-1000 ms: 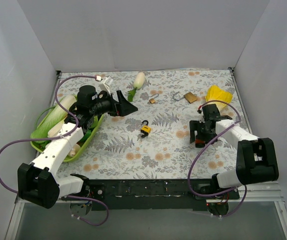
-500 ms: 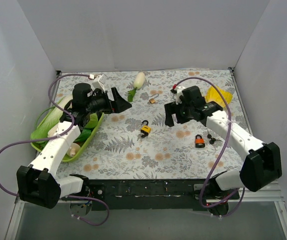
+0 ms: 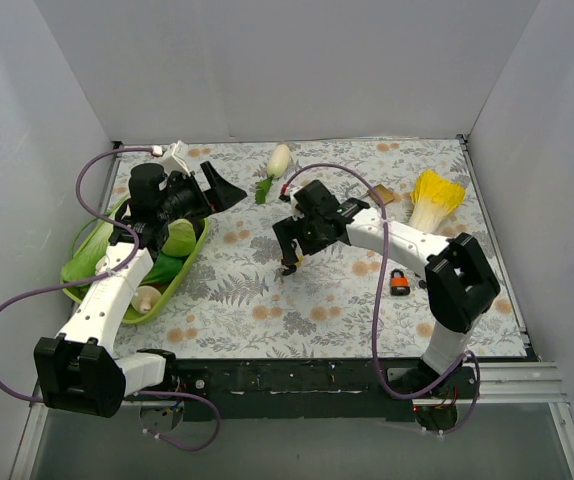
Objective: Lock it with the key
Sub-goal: Pick up the lock from the center of the board.
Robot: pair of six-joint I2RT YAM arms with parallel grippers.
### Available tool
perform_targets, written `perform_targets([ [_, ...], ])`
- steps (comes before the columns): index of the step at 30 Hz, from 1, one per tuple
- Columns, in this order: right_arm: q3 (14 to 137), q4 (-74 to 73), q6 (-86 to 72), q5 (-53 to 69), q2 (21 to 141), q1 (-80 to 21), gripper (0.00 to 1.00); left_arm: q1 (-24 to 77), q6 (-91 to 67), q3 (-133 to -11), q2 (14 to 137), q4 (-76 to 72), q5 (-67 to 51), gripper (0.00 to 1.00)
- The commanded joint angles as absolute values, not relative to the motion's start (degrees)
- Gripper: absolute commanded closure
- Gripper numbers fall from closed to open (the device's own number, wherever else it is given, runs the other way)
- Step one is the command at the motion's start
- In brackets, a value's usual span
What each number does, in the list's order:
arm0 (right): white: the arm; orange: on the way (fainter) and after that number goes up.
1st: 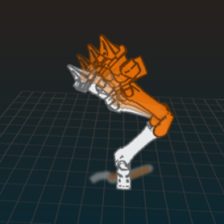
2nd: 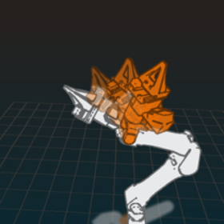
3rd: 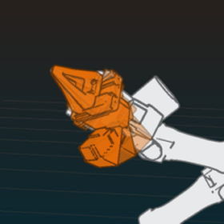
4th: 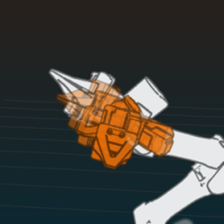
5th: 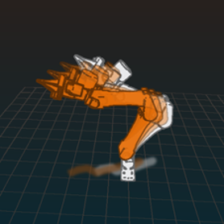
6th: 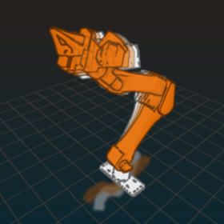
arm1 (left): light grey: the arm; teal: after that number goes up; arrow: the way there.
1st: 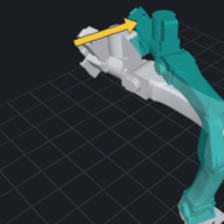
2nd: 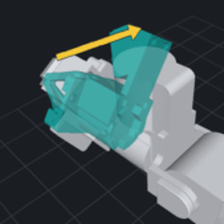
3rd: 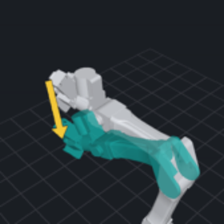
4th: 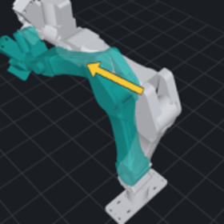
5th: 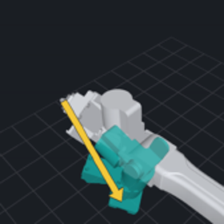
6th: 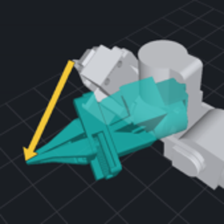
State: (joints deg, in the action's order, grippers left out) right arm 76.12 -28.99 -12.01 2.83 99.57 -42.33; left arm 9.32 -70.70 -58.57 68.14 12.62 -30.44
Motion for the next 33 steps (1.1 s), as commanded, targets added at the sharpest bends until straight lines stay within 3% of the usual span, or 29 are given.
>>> perform_targets([
  [1, 80.15, -25.58, -8.27, 1.58, 102.82, -44.65, 0.02, 8.70, -71.63, -59.68, 66.01, 11.07, -31.11, 0.02],
  [15, 81.83, -21.45, 1.49, 2.11, 111.26, -45.00, 0.20, 8.26, -72.42, -58.54, 63.90, 10.46, -31.20, 0.02],
  [25, 81.39, -20.39, 2.46, 3.07, 113.55, -44.91, 0.47, 7.74, -72.77, -58.10, 63.72, 10.81, -29.89, 0.02],
  [33, 79.81, -20.39, 2.98, 4.92, 113.64, -45.00, 0.49, 6.42, -73.74, -57.74, 63.90, 10.63, -30.85, 0.02],
])
